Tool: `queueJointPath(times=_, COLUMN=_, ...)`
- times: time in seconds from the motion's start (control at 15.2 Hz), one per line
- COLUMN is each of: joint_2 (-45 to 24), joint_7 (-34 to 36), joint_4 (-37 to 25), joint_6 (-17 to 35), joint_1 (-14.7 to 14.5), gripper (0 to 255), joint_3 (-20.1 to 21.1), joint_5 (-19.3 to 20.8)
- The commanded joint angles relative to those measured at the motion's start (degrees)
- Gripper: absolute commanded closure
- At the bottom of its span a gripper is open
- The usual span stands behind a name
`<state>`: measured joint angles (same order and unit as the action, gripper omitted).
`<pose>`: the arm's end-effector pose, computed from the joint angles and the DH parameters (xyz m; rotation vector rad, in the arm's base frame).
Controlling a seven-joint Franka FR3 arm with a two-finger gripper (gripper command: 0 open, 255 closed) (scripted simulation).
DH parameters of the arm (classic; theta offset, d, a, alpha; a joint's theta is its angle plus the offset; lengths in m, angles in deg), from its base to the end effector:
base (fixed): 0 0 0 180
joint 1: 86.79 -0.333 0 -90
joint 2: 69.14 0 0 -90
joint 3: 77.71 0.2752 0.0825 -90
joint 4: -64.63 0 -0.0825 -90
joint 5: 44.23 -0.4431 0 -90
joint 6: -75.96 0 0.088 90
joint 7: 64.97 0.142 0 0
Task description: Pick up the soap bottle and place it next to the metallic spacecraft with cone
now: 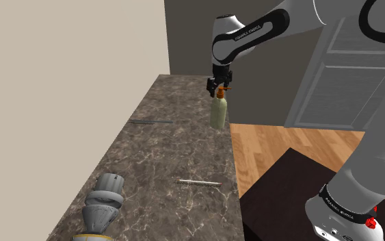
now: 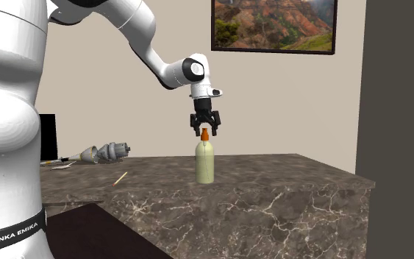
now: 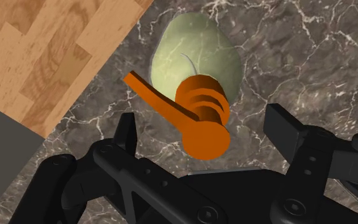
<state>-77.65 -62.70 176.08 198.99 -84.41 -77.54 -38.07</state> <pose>0.6423 -0.0324 0.3064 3.0491 -0.0336 0.0818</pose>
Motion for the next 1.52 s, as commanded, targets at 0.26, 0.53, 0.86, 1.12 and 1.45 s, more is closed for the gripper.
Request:
queueJointPath(times=0.26, joint_2=0.0, joint_7=0.0, joint_4=0.0, joint_6=0.0, joint_1=0.0, gripper=255, joint_3=0.0, joint_5=0.0)
queueJointPath(times=0.53, joint_2=0.0, joint_7=0.0, joint_4=0.0, joint_6=0.0, joint_1=0.0, gripper=255, joint_3=0.0, joint_5=0.0)
queueJointPath(times=0.86, joint_2=0.8, joint_7=-0.2, joint_4=-1.3, joint_6=-2.1, joint_1=0.0, gripper=255, joint_3=0.0, joint_5=-0.1)
queueJointPath(times=1.12, joint_2=1.7, joint_7=-0.5, joint_4=-3.3, joint_6=-5.0, joint_1=0.0, gripper=255, joint_3=0.1, joint_5=-0.3)
queueJointPath(times=1.45, joint_2=2.6, joint_7=-0.9, joint_4=-6.0, joint_6=-8.6, joint_1=-0.1, gripper=255, joint_3=0.1, joint_5=-0.5)
